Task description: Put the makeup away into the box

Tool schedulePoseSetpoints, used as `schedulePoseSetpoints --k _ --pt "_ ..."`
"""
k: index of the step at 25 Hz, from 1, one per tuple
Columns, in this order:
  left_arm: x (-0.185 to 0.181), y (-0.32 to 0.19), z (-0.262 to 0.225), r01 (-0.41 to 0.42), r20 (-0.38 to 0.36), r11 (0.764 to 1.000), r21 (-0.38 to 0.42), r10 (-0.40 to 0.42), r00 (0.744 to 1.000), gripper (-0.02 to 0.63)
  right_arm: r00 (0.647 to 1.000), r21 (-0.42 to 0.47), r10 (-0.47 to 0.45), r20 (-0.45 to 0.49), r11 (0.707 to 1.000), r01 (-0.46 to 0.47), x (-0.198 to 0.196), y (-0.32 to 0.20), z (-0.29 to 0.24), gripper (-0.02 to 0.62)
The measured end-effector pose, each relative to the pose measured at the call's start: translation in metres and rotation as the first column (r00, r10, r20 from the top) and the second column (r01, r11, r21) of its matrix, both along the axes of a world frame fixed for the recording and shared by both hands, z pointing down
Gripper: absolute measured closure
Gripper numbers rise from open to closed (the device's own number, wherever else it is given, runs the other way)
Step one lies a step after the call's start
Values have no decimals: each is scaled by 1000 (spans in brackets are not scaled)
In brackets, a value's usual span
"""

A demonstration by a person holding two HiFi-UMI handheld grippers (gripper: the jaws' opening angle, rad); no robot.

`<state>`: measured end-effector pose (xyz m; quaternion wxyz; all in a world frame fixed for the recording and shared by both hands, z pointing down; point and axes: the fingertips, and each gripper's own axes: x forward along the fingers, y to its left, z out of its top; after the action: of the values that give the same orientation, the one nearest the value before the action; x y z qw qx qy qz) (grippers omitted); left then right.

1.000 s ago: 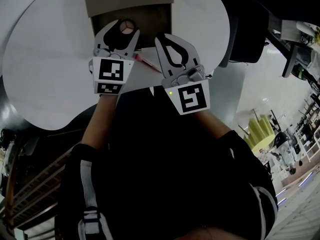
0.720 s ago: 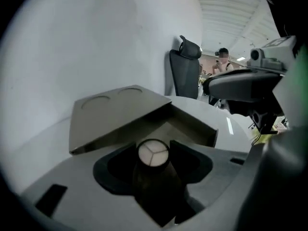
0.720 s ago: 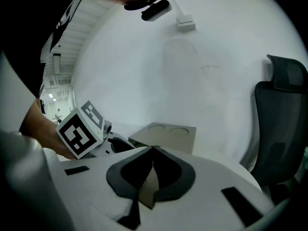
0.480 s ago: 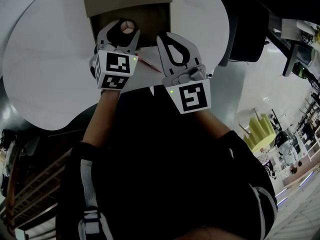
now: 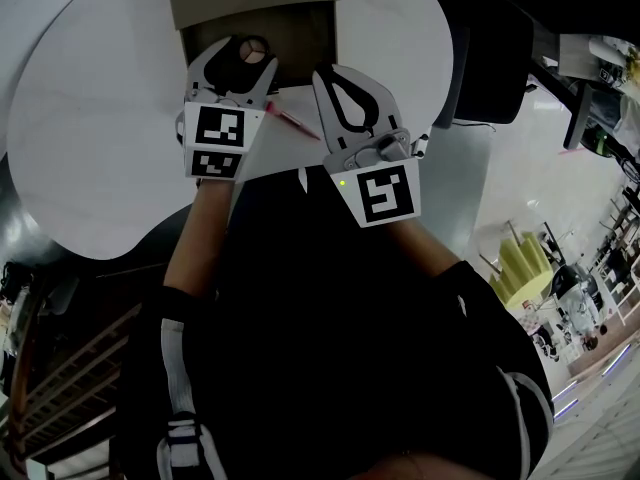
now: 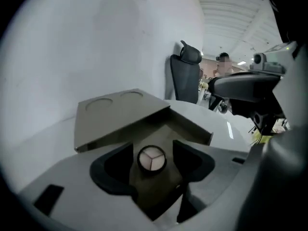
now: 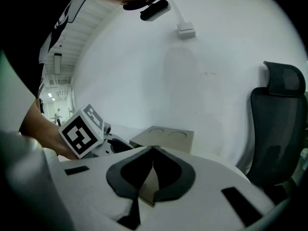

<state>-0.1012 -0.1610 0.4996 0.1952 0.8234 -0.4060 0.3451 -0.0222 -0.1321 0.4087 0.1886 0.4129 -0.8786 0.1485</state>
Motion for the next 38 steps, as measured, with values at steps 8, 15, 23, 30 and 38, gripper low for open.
schedulePoseSetpoints --k 8,15,23,30,38 --pt "8 28 -44 -34 -25 987 154 38 999 523 1000 46 3 11 999 -3 5 15 -18 572" --pt "21 65 -51 -65 -38 984 163 73 997 580 1000 64 3 14 998 -4 10 39 -24 572" --pt "45 106 -23 -101 -44 993 64 104 994 578 1000 57 8 9 998 -8 24 56 -21 572" --pt "52 129 13 -48 -102 995 -88 39 994 465 1000 50 7 2 999 -7 28 64 -16 572" --pt "50 139 32 8 -119 983 -186 -30 992 380 1000 42 13 -1 999 -13 31 69 -14 572"
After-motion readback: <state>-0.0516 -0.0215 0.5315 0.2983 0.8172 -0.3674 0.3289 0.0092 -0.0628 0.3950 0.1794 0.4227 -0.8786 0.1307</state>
